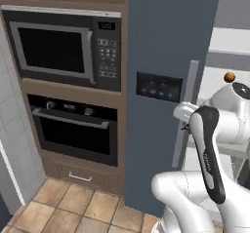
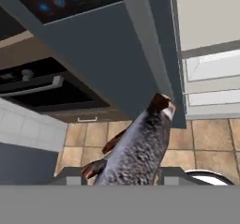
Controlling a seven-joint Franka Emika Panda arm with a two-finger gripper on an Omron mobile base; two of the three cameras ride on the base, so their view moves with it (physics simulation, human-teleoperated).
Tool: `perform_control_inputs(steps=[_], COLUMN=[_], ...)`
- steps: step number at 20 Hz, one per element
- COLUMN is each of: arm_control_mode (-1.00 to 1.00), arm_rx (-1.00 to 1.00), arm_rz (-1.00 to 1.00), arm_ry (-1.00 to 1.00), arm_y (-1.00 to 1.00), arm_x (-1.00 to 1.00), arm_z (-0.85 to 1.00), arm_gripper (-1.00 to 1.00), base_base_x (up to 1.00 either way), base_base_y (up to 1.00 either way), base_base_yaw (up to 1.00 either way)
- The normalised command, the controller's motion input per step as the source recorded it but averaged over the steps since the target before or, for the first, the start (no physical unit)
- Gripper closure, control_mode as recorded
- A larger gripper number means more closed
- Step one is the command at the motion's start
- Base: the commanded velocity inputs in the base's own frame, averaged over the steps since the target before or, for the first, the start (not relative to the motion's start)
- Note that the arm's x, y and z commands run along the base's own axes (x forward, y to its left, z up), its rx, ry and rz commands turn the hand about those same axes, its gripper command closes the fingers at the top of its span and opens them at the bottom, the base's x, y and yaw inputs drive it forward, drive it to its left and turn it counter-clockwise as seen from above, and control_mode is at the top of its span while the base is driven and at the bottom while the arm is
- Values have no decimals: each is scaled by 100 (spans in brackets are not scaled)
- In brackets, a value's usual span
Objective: Take the fish out of the fridge, briefly rinse it in the sink, and place it on the tray next to the sink.
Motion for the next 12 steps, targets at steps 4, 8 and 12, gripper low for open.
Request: perform_control_inputs(steps=[4, 8, 12], arm_control_mode=[100, 100, 100], arm_rx=[0, 0, 0], arm_rz=[0, 0, 0], arm_ry=[0, 0, 0], arm_y=[0, 0, 0], arm_x=[0, 0, 0], arm_z=[0, 0, 0], arm_gripper=[100, 100, 100], base_base_x=[0, 0, 0], base_base_y=[10, 11, 11], base_base_yaw=[97, 98, 97])
